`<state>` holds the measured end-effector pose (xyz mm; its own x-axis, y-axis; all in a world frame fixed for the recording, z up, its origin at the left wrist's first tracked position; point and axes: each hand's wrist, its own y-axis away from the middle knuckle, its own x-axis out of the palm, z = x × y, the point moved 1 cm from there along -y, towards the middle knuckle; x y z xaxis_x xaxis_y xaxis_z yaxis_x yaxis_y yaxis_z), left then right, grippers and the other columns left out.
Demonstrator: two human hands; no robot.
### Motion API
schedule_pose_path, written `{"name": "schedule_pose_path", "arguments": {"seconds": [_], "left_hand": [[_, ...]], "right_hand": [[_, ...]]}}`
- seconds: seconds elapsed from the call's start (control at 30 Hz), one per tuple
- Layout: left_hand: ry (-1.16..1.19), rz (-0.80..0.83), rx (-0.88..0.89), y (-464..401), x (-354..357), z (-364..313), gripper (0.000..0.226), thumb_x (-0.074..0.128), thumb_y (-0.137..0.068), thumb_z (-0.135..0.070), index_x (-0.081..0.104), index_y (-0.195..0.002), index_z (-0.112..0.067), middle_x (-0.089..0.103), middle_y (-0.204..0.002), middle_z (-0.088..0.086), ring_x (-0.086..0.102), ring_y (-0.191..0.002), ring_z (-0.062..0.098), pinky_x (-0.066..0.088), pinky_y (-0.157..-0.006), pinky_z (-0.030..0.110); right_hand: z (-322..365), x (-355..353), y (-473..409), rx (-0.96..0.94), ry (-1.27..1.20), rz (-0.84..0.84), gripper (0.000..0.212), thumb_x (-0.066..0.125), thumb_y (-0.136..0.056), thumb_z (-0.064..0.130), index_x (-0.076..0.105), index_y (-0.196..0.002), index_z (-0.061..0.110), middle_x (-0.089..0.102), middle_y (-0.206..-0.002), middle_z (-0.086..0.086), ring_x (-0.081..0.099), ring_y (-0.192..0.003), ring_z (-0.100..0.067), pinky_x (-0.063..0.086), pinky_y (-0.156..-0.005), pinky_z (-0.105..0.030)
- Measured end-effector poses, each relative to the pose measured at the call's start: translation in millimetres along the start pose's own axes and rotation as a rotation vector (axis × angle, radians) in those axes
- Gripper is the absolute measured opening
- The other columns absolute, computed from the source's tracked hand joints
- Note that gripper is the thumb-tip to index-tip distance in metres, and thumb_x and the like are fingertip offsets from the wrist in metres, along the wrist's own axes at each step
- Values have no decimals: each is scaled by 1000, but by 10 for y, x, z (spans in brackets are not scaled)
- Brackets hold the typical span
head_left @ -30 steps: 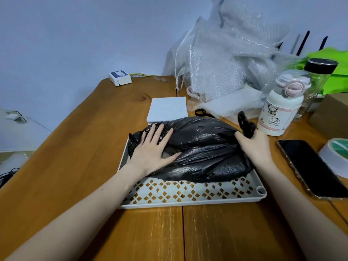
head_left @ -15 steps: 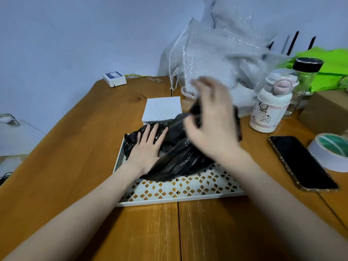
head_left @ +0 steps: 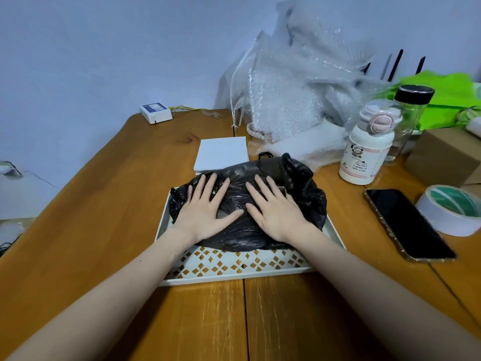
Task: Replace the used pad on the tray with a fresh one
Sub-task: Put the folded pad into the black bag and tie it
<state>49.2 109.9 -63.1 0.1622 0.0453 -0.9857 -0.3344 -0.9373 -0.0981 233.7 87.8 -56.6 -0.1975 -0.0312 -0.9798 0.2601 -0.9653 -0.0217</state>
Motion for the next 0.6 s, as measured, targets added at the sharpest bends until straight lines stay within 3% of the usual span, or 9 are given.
{"name": "schedule_pose_path", "arguments": {"seconds": [0.1, 0.2, 0.37, 0.43, 0.53, 0.6], "left_hand": [[3, 5, -6, 16, 5, 3, 96, 4, -65, -84, -6, -149, -38, -12, -160, -2, -18, -146, 19, -9, -118, 44], [15, 15, -4, 8, 14, 12, 97, 4, -64, -85, -6, -149, -39, -13, -160, -2, -18, -146, 19, -9, -118, 44], [72, 19, 15, -7, 24, 47, 105, 0, -58, -93, -4, -149, -39, -12, -160, -3, -18, -145, 17, -9, -116, 46], [89, 8, 19, -3, 31, 53, 106, 1, -58, -93, -2, -149, -39, -9, -160, -3, -17, -146, 17, -8, -117, 46], [100, -9, 15, 9, 22, 46, 105, 1, -59, -93, 0, -149, -39, -7, -160, -3, -15, -146, 16, -8, -117, 46], [85, -18, 8, 29, -22, 39, 101, 1, -62, -91, 3, -149, -40, -3, -161, -3, -12, -147, 16, -7, -117, 43]], "right_hand": [[-115, -34, 19, 26, -93, 57, 59, 20, -97, 51, 1, -150, 31, -13, -158, 10, -7, -147, -17, 12, -115, -51], [-213, -123, 31, 10, -220, 128, 61, 30, -96, 50, 7, -150, 31, -11, -159, 11, -3, -147, -19, 8, -115, -52], [-396, -277, 73, 46, -742, 31, 59, 58, -90, 22, 33, -143, 23, 15, -158, 5, 17, -144, -14, 17, -109, -24], [-435, -304, 68, 108, -853, -31, 56, 62, -86, 11, 41, -137, 22, 19, -157, 6, 19, -143, -14, 20, -106, -22], [-460, -328, 36, 205, -888, -149, 54, 62, -82, -1, 49, -130, 21, 26, -153, -1, 22, -142, -19, 21, -105, -22], [-443, -314, 19, 222, -760, -191, 51, 61, -83, 0, 50, -130, 16, 27, -151, -6, 24, -140, -22, 20, -108, -23]]}}
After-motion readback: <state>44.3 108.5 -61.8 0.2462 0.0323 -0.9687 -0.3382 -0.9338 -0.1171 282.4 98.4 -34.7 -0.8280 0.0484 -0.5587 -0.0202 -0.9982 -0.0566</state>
